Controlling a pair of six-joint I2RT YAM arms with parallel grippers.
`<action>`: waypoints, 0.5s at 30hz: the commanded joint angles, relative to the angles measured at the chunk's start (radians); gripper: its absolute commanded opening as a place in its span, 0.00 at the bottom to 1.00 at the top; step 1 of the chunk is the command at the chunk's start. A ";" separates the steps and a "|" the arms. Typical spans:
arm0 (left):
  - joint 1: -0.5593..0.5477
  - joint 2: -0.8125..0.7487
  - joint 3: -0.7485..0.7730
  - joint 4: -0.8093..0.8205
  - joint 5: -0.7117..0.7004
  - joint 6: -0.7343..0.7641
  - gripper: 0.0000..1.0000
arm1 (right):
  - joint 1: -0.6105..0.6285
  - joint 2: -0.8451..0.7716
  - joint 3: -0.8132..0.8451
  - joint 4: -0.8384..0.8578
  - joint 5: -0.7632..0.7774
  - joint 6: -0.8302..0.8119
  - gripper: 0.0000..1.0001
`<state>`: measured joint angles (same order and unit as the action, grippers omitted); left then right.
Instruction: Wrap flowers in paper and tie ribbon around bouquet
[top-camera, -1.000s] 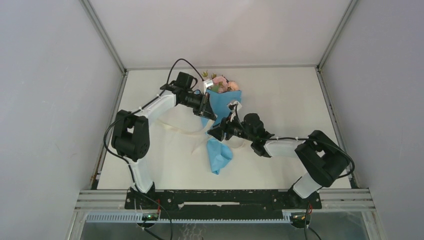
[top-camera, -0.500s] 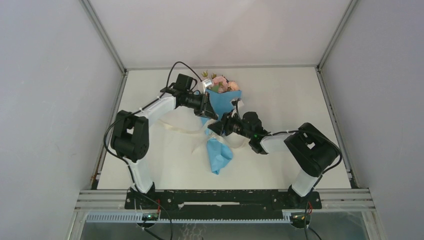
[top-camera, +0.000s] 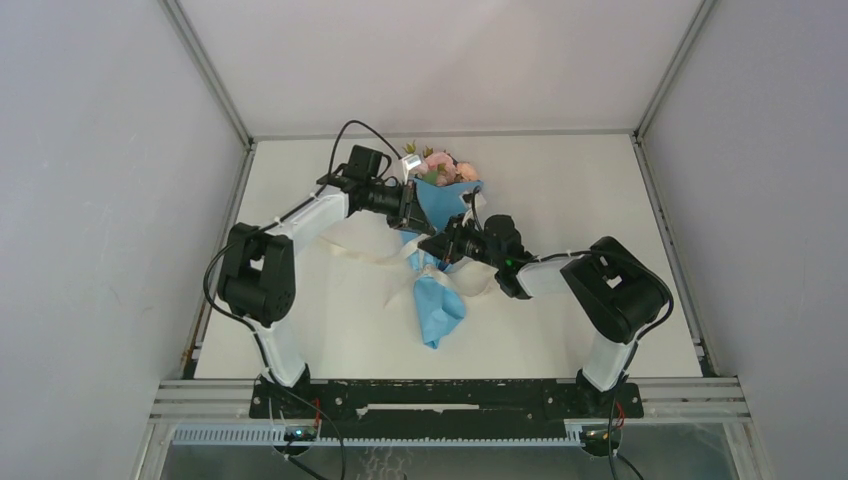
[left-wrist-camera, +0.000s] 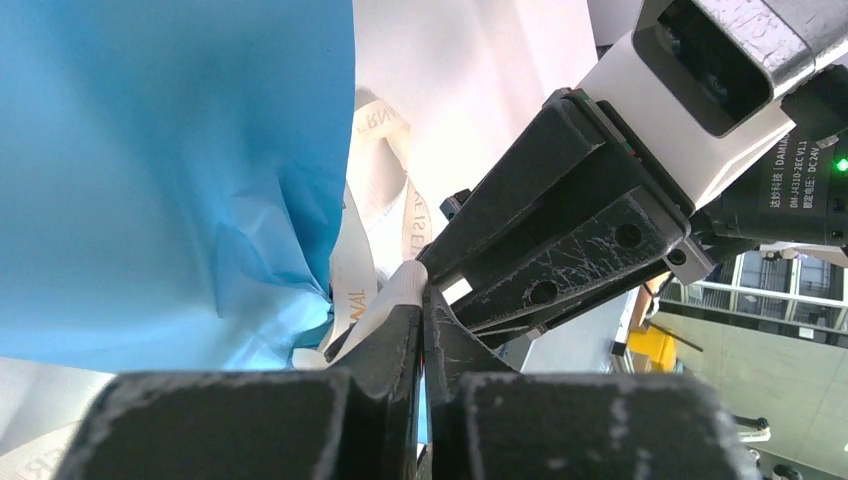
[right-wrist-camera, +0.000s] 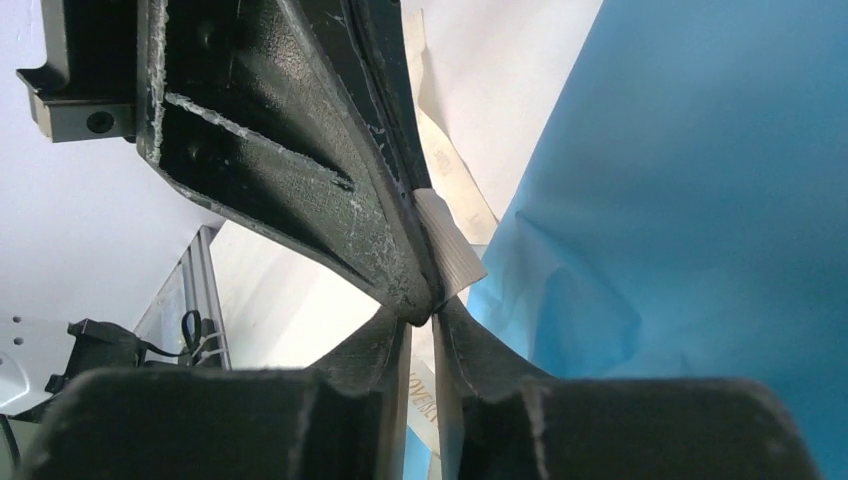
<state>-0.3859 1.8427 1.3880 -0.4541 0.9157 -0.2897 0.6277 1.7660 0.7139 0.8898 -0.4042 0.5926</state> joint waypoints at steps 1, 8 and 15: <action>-0.001 -0.039 -0.002 0.005 0.022 0.005 0.06 | -0.003 -0.011 0.040 0.051 -0.046 -0.002 0.20; 0.001 -0.042 0.010 -0.011 0.015 0.023 0.10 | -0.008 -0.027 0.041 0.038 -0.067 -0.022 0.00; 0.027 -0.125 0.121 -0.282 -0.149 0.324 0.54 | -0.030 -0.030 0.040 0.046 -0.139 -0.082 0.00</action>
<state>-0.3740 1.8324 1.4036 -0.5457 0.8619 -0.1799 0.6147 1.7672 0.7158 0.8783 -0.5018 0.5709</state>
